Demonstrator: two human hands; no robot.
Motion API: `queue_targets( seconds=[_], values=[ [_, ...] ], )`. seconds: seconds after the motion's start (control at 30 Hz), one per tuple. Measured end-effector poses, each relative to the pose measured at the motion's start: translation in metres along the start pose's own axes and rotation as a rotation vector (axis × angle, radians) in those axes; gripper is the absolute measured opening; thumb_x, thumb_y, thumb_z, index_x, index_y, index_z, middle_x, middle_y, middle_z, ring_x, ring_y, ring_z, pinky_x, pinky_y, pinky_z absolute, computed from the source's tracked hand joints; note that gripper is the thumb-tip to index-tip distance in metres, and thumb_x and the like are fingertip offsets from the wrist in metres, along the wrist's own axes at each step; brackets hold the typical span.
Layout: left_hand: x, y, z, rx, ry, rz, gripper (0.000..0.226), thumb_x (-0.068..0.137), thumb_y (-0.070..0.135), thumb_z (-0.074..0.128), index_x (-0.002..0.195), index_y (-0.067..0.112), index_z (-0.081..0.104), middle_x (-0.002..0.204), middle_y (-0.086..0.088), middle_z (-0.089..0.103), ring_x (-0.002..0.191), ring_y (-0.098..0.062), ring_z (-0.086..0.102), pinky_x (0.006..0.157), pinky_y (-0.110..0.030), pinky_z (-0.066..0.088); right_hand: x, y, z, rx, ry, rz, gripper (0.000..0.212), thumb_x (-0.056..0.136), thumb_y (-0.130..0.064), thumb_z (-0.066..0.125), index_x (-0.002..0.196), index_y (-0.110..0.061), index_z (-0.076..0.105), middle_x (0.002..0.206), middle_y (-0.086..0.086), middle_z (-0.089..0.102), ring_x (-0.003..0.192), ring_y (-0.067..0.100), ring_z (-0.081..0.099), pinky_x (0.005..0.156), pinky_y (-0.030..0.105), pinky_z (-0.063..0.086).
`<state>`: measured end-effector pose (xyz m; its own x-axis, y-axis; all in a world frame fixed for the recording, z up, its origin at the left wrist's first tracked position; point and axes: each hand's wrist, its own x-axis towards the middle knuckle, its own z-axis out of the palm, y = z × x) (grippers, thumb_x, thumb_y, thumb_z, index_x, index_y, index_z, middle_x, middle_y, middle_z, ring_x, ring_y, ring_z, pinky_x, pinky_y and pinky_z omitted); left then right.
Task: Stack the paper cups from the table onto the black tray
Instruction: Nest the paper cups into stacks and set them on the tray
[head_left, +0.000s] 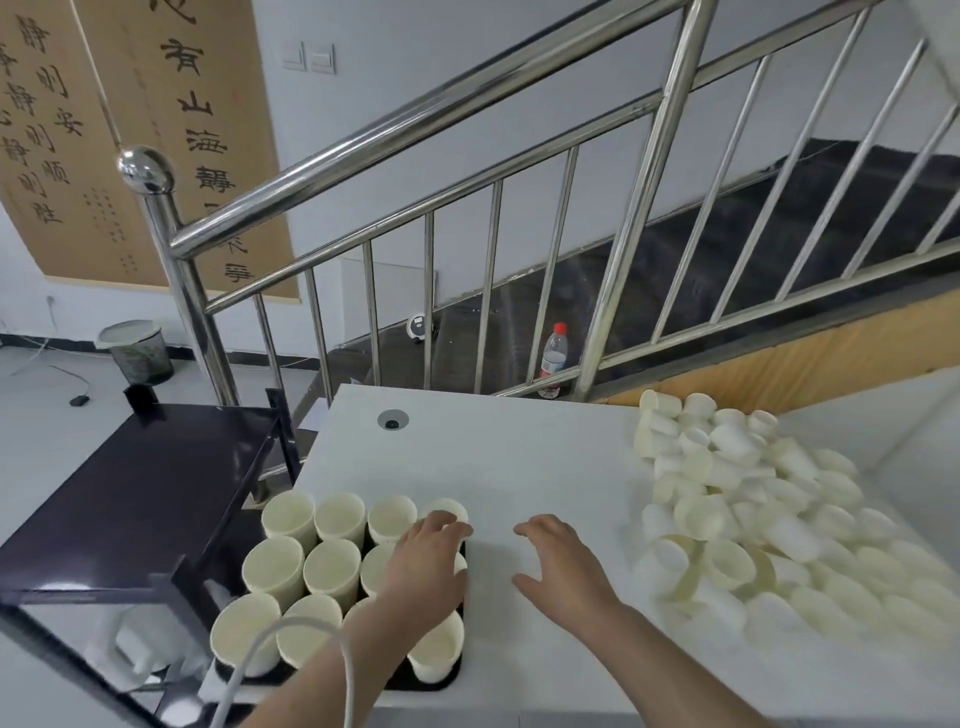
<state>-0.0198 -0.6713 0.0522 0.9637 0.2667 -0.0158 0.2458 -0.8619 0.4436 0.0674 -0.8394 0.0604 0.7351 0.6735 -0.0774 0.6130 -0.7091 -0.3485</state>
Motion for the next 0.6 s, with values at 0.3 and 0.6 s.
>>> queue_targets(
  seconds=[0.3,0.6],
  values=[
    [-0.015,0.089,0.042,-0.011,-0.034,0.077,0.050,0.090,0.025,0.053,0.139,0.027,0.041,0.147,0.007,0.031,0.133,-0.015,0.033,0.109,-0.026,0.028,-0.065,0.081,-0.018,-0.024,0.028,0.063,0.053,0.094,-0.033,0.056,0.144,-0.026,0.037,0.144,-0.011,0.033,0.134,0.008,0.035,0.101,0.016,0.036],
    [0.021,0.135,0.066,0.034,-0.081,0.124,0.050,0.091,0.023,0.053,0.140,0.027,0.041,0.147,0.006,0.032,0.134,-0.016,0.033,0.110,-0.027,0.028,-0.072,0.139,-0.032,0.013,0.062,0.154,0.053,0.093,-0.033,0.058,0.143,-0.028,0.039,0.145,-0.013,0.034,0.134,0.006,0.035,0.101,0.016,0.035]
  ],
)
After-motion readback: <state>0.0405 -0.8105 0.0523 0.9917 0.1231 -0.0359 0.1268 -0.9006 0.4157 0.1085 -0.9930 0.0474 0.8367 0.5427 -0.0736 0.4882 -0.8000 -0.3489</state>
